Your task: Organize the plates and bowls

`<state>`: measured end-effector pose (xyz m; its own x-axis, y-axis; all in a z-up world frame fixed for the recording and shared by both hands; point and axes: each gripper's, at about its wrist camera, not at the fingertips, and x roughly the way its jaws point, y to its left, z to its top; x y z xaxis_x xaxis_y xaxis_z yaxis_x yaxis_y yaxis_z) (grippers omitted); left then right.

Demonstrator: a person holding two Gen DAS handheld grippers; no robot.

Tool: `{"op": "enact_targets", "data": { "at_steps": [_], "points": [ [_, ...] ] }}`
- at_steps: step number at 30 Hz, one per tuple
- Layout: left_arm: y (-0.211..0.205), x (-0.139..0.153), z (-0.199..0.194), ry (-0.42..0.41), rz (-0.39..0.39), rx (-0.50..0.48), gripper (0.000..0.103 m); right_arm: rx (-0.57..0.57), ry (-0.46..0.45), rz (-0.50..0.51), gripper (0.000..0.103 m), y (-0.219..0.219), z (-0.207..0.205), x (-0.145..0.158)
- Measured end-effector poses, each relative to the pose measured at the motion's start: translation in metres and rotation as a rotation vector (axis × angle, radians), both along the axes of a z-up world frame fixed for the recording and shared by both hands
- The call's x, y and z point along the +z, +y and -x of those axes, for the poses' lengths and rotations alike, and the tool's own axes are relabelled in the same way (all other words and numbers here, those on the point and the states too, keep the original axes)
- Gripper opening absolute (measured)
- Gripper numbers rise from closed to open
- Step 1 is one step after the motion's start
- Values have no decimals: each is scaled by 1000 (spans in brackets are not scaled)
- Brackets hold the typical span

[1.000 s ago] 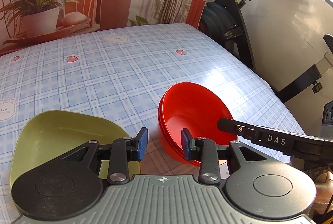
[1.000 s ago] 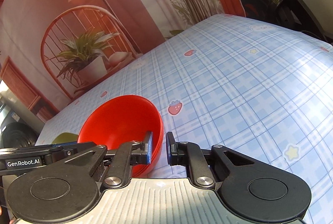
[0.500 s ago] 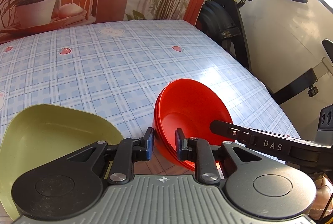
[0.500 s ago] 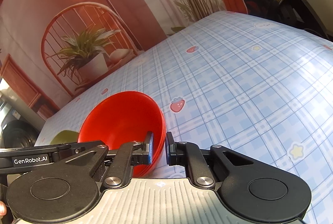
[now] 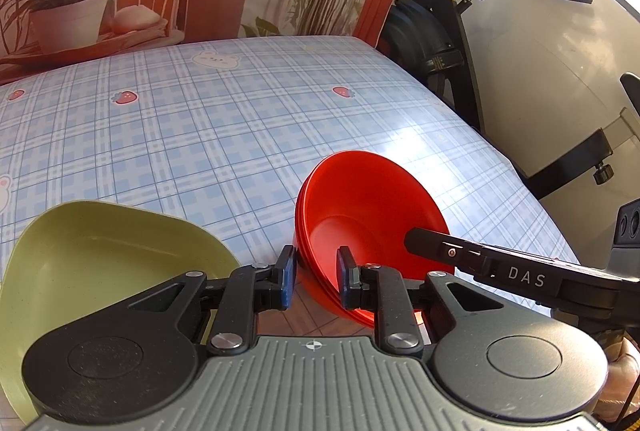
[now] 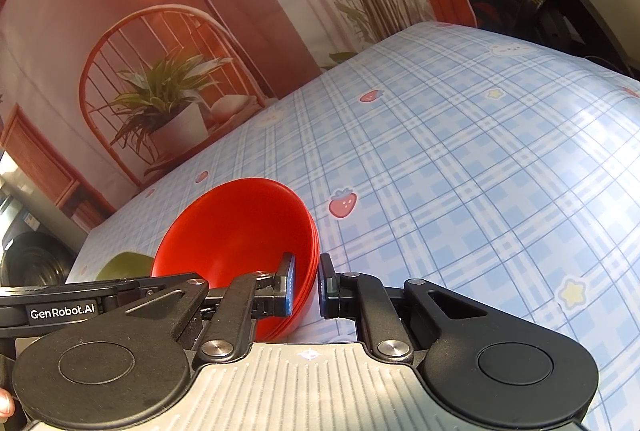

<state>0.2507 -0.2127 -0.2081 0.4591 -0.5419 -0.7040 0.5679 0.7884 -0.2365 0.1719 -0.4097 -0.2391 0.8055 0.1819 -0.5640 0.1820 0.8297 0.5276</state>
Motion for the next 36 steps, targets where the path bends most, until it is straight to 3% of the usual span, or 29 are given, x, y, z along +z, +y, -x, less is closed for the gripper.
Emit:
{"op": "enact_targets", "data": {
  "at_steps": [13,23,36],
  "points": [
    [3,2,1,-3,15,0,22,-13,9,17,10,1,-1,6],
    [18,23,5,-46,58,16,22,-3,-12,55,11,14,-4,37],
    [87,56,-3,-27,105,65,22,138,-30,90,12,73,-35,80]
  ]
}}
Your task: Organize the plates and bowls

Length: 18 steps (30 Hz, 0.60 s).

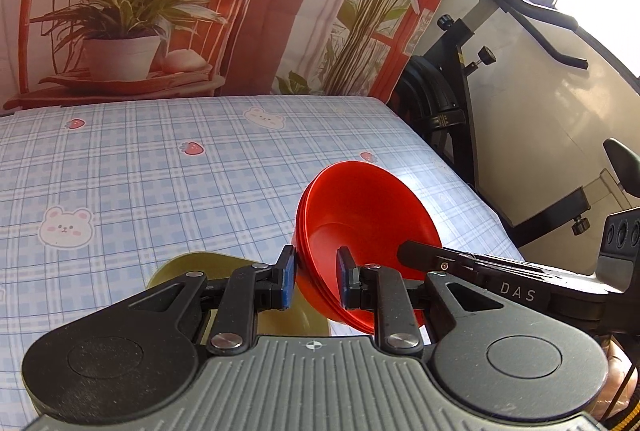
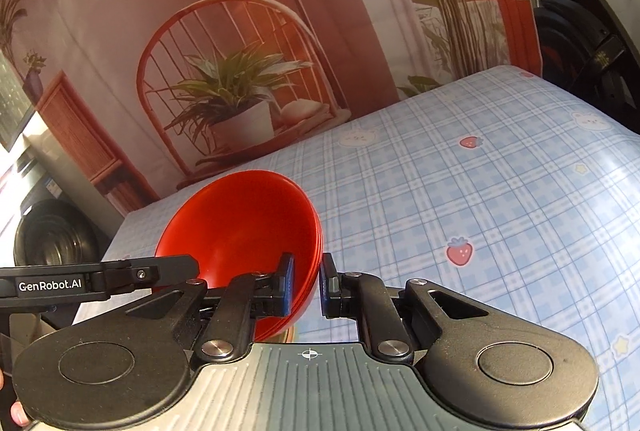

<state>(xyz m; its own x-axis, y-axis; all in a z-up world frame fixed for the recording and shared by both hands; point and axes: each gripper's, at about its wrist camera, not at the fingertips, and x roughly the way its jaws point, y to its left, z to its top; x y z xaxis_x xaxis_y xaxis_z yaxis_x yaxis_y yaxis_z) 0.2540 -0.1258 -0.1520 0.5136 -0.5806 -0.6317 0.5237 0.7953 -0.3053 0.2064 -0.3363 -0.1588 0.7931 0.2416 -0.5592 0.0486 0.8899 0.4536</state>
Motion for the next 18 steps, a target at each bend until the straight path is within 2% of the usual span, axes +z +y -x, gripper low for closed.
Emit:
{"op": "enact_targets", "data": {
  "at_steps": [7,18],
  "points": [
    [42,-6,4,12,9,75,22,85,20,21,12,40,-18,3],
    [68,-29,8,58,-7,138,22,165,75,65,12,73,-32,-9]
  ]
}}
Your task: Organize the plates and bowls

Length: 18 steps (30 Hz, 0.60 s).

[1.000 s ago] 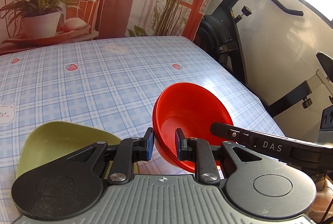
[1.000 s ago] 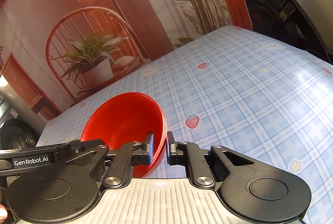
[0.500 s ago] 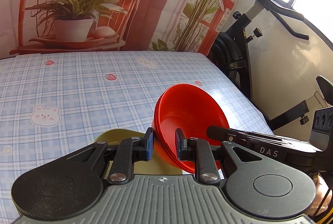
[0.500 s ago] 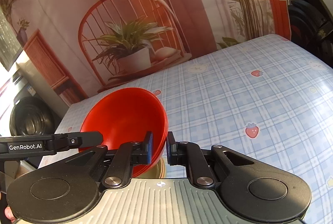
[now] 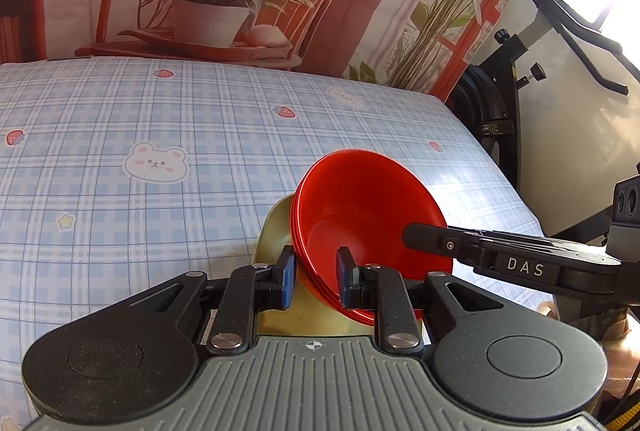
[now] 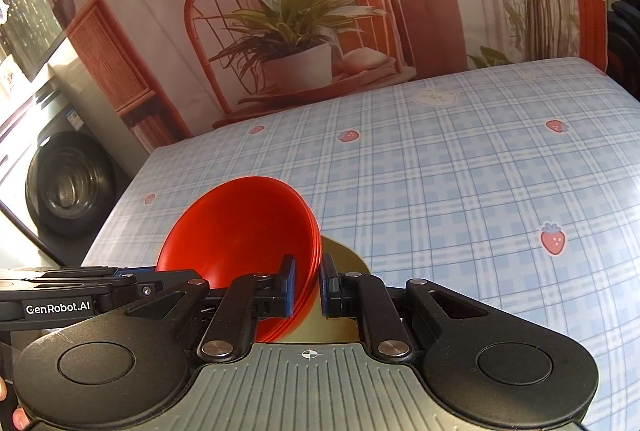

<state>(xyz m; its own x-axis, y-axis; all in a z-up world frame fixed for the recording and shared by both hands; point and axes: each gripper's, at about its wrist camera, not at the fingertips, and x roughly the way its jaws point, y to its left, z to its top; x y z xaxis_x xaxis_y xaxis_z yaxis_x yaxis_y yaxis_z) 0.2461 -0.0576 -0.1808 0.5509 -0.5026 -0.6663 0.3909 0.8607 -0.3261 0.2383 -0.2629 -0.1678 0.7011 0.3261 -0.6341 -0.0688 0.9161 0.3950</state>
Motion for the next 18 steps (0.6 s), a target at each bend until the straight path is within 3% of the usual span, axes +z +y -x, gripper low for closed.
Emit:
{"op": "enact_targets", "data": {
  "at_steps": [18],
  "points": [
    [0,-19,10,23,-45,10,22,7,39,-1,12,5,3,-19]
  ]
}}
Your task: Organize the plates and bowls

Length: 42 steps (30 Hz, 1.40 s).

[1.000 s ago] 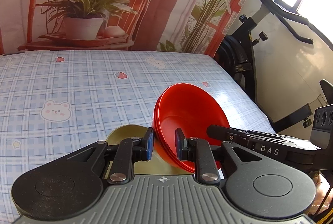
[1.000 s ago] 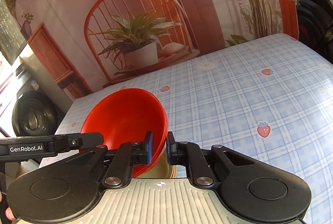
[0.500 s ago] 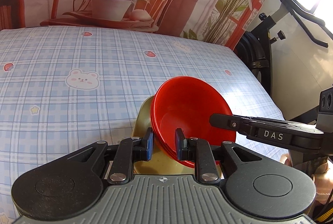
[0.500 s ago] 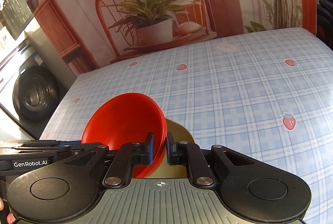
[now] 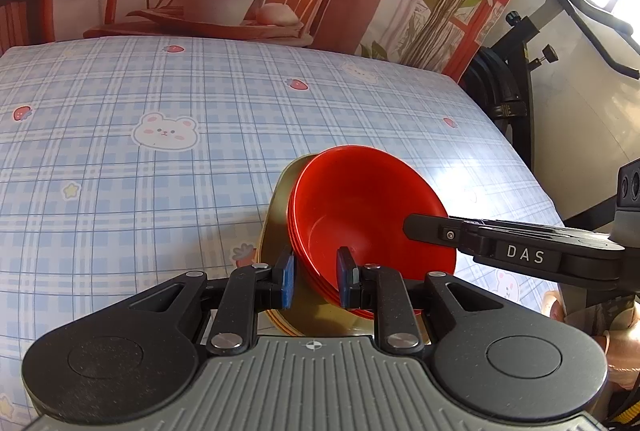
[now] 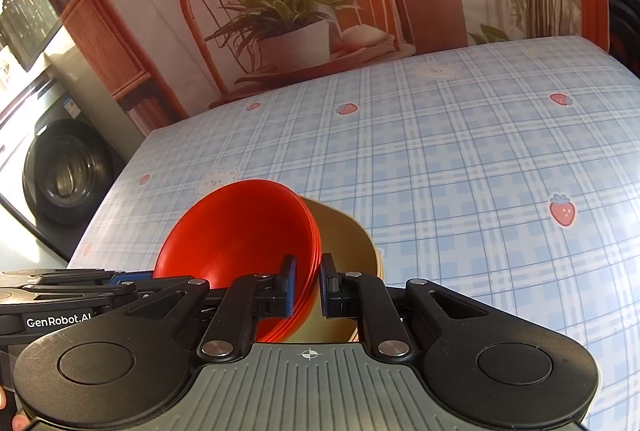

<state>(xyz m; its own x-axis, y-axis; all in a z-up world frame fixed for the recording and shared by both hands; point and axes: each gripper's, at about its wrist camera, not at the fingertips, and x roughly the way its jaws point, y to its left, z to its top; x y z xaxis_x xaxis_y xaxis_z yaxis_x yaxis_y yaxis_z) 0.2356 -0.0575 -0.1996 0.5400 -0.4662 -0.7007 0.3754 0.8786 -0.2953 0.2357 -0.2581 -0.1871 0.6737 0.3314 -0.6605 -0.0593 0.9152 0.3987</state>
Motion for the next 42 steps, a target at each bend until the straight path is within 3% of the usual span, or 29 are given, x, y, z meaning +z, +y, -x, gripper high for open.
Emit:
{"op": "enact_targets", "data": {
  "at_steps": [15,19,22,28,32,36,38,42],
  "points": [
    [-8,2,3,-30,-46,9,23,-14,8,24,17,1,0,-5],
    [-9,6,4,-52,-78,20,25,-15,-12,37,27,1,2,0],
    [-8,10,4,-65,-90,37,36,-19,-27,52,34,0,4,7],
    [-6,27,11,-117,-122,55,41,-35,-79,80,45,-3,12,23],
    [-5,39,18,-153,-132,74,51,-44,-121,107,54,-4,22,37],
    [-4,56,32,-221,-165,112,55,-47,-168,132,60,-3,35,55],
    [-1,66,40,-260,-163,125,58,-47,-192,141,71,-2,41,65],
    [7,89,63,-348,-151,159,71,-44,-248,161,83,2,58,91]
  ]
}}
